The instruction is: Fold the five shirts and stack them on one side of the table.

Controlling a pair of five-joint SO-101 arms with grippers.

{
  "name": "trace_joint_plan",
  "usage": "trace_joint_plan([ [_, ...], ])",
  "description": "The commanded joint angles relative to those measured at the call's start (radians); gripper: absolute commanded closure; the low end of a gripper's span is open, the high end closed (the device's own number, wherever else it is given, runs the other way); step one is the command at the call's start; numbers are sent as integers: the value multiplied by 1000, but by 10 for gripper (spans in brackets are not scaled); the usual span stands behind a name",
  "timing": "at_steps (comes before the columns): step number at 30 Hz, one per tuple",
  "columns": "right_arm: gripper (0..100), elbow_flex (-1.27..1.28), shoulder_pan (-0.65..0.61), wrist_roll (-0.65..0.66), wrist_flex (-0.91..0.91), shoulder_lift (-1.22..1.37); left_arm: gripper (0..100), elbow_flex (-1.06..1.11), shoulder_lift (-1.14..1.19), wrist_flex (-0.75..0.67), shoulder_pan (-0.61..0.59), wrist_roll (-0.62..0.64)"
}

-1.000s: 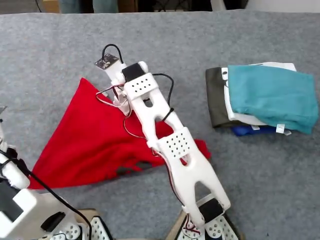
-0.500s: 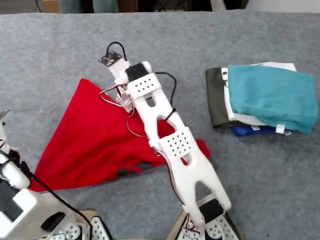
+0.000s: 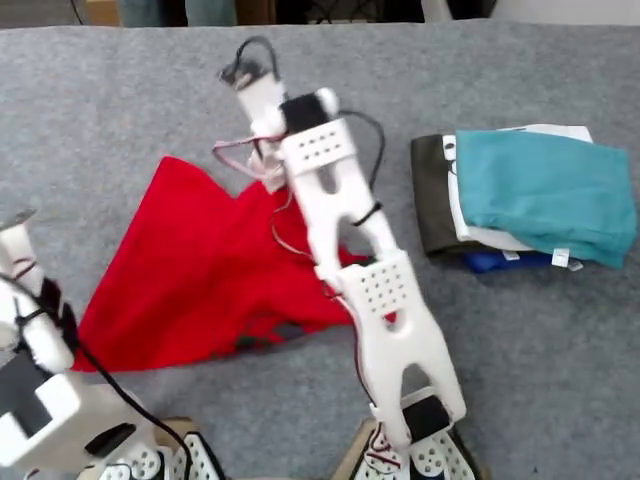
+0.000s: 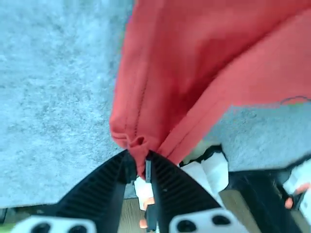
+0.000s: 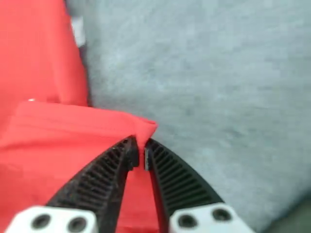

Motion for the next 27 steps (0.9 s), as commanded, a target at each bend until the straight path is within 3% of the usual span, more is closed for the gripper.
trace_joint_plan([
  [1,985,-15,40,-21,6,-236,970,-153,-41,6,105,184],
  [8,985,-15,40,-21,-3,-641,970,-576,-43,8,259,468],
  [14,985,-12,81,-101,-132,-975,970,-1058,-43,8,262,733],
  [20,985,-5,161,-118,-348,-1202,970,-1429,-103,8,265,772],
  [27,985,-5,204,-114,-512,-1323,970,-1429,-361,9,252,760],
])
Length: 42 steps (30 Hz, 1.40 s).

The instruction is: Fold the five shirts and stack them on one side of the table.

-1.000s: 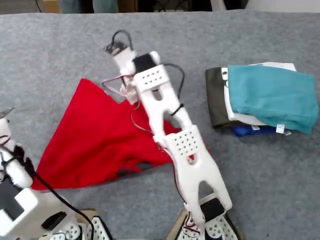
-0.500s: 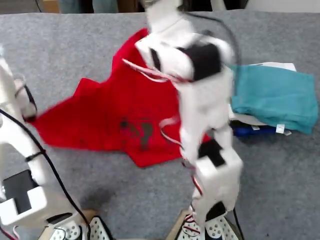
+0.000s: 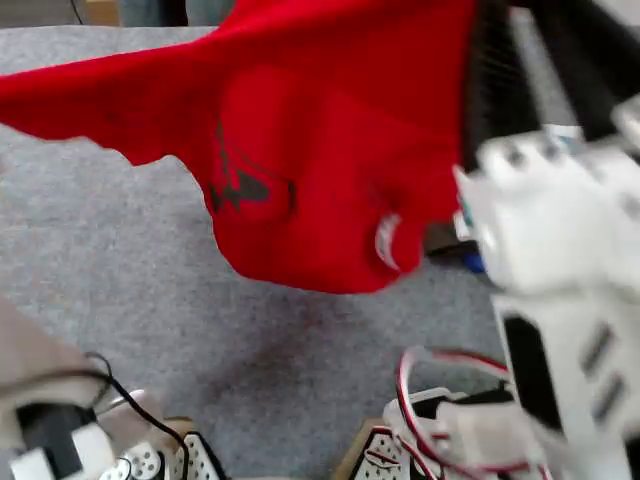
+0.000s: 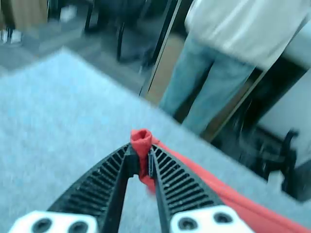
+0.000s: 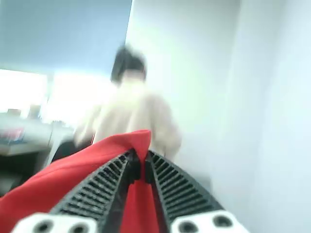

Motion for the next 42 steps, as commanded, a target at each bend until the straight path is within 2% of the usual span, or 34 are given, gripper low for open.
trace_joint_plan([
  [1,985,-4,25,-5,-80,-53,970,41,-150,0,-24,-11],
  [7,985,16,25,-2,-60,-93,970,383,-479,0,-108,-114],
  [11,985,174,21,-2,17,-68,970,765,-675,-9,-90,-189],
  [13,985,288,20,-2,18,-48,970,998,-727,-89,-45,-187],
  [16,985,473,17,0,14,-7,970,1366,-761,-342,10,-186],
  [19,985,679,17,0,-51,58,970,1682,-760,-701,21,-186],
  [22,985,895,21,0,-239,127,969,1931,-727,-1157,59,-187],
  [24,985,1024,23,0,-423,179,970,2008,-674,-1404,82,-187],
  [27,985,1150,21,-3,-690,263,970,1985,-526,-1622,125,-192],
  [30,985,1150,18,-9,-847,352,970,1808,-325,-1649,137,-187],
  [33,985,1046,18,-11,-878,449,970,1561,-110,-1603,136,-187],
  [36,985,895,18,-11,-852,565,970,1320,75,-1491,136,-192],
  [39,985,743,18,-11,-766,664,970,1141,227,-1343,136,-192],
  [42,985,605,20,-11,-620,725,970,1056,331,-1217,127,-193],
])
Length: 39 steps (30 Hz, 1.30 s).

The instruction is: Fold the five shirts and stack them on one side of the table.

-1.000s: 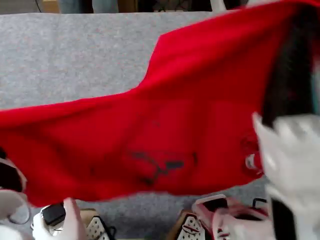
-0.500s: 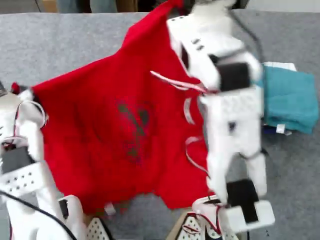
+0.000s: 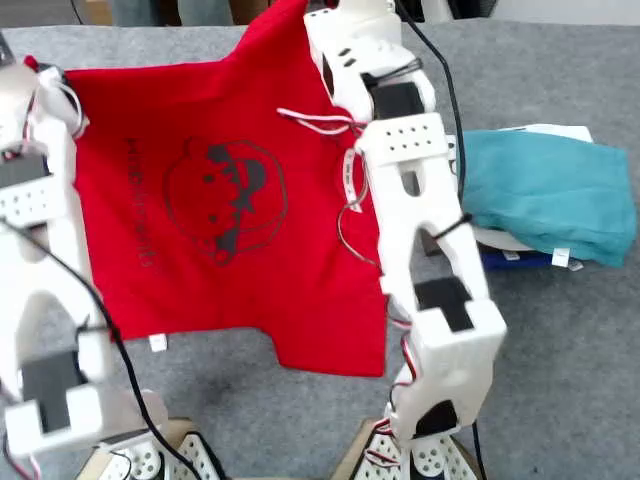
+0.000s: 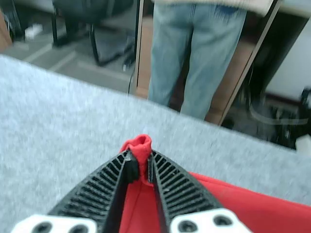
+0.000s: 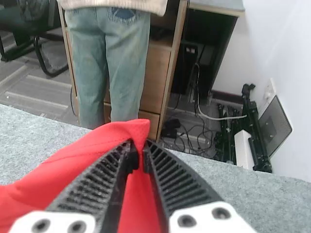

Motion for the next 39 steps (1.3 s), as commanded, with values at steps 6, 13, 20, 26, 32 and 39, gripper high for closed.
trace_joint_plan([
  [6,985,-334,2,0,463,36,970,-148,100,358,-10,-12],
  [13,985,-424,2,5,902,39,970,-87,106,638,-8,-173],
  [20,985,-406,-127,132,1183,10,970,114,100,724,-1,-275],
  [26,985,-117,-189,150,1177,-199,970,254,98,723,-7,-338],
  [32,985,309,-137,158,1082,-447,971,288,66,760,-39,-347],
  [39,985,831,-95,213,858,-748,971,430,-123,764,-77,-422],
])
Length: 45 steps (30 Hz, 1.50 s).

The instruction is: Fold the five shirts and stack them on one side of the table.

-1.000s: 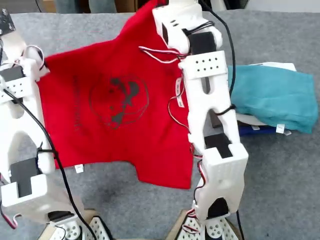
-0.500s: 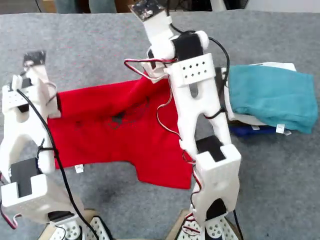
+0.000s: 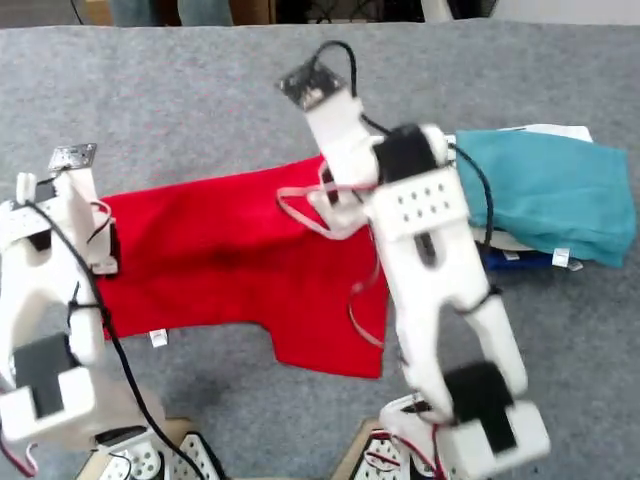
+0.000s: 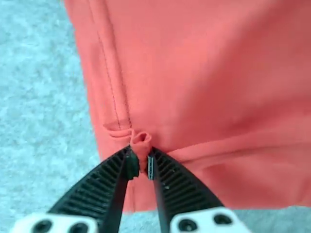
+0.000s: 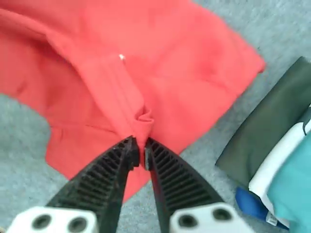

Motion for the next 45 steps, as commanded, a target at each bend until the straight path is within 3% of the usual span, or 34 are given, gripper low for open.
trace_joint_plan([
  [1,985,268,21,6,-133,-159,971,96,-121,3,-5,-60],
  [5,985,499,48,0,-259,-263,971,202,-172,-17,-8,-112],
  [13,985,710,130,9,-282,-410,971,262,-172,-69,-134,-252],
  [27,985,966,153,52,-275,-647,971,255,-172,-77,-136,-265],
  [30,985,995,155,72,-273,-690,971,252,-172,-69,-133,-269],
  [34,985,997,153,150,-224,-704,971,268,-180,-68,-116,-364],
  [45,985,998,152,233,-173,-704,967,265,-172,-68,-124,-368],
])
